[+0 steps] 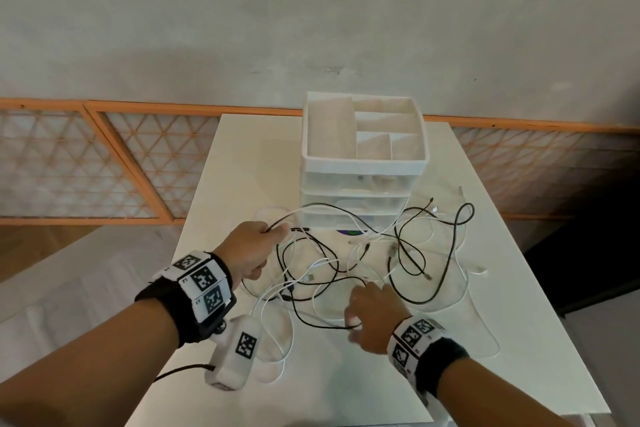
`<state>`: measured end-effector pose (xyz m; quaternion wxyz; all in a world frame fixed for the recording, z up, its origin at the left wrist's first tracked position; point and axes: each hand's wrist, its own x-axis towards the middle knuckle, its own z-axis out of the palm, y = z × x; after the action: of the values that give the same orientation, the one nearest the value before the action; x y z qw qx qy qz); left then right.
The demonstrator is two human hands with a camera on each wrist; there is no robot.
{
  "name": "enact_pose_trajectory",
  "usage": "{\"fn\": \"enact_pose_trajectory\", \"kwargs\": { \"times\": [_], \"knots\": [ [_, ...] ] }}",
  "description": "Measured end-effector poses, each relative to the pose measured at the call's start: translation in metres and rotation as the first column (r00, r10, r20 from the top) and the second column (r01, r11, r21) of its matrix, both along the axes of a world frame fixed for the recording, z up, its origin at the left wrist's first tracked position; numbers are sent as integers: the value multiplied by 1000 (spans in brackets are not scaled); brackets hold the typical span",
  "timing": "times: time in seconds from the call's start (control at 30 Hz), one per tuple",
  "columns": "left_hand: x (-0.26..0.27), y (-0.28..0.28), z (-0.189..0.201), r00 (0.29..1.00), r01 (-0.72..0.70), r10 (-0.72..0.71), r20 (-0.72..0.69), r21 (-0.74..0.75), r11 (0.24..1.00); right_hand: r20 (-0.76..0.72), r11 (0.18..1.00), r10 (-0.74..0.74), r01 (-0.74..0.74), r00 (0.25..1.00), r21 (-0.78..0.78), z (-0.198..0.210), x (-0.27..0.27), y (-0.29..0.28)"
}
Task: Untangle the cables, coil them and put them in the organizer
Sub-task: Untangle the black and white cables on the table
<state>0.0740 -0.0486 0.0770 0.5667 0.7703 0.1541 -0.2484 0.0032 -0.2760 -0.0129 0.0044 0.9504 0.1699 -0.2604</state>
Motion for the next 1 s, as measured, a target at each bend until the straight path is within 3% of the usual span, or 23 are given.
{"fn": "enact_pose_trajectory", "kwargs": {
  "times": [0.03,0.1,0.2,0.3,0.37,0.47,0.7,0.83,0.9,0.93,1.0],
  "knots": [
    [-1,-1,1,1000,4,-4,-9,15,1000,55,999,-26,25,998,26,3,3,1],
    [-3,-3,3,1000,25,-26,6,65,998,167,958,-190,146,967,246,24,19,-2],
    [-5,-12,9,969,117,-138,204,111,987,207,804,-393,225,896,551,75,44,-9],
    [-6,-33,25,906,172,-139,401,-49,984,191,707,-396,165,898,687,118,50,-6],
    [-6,-48,32,885,211,-130,447,-136,968,157,594,-452,165,878,787,133,51,-5],
    [-6,-59,33,909,187,-84,409,-217,958,95,452,-526,183,845,873,148,48,-5],
    [-8,-48,26,942,203,-119,314,-249,947,55,228,-674,136,737,964,163,57,-12],
    [0,-33,28,958,188,-122,261,-245,951,80,161,-703,49,706,986,164,64,-11],
    [7,-22,32,972,147,-83,221,-289,946,60,166,-680,74,731,983,152,67,-19],
    [12,-15,38,978,112,-44,206,-333,936,55,223,-653,122,756,967,140,69,-27],
    [24,0,58,973,64,38,226,-426,903,84,468,-631,292,771,834,106,73,-47]
  ]
}}
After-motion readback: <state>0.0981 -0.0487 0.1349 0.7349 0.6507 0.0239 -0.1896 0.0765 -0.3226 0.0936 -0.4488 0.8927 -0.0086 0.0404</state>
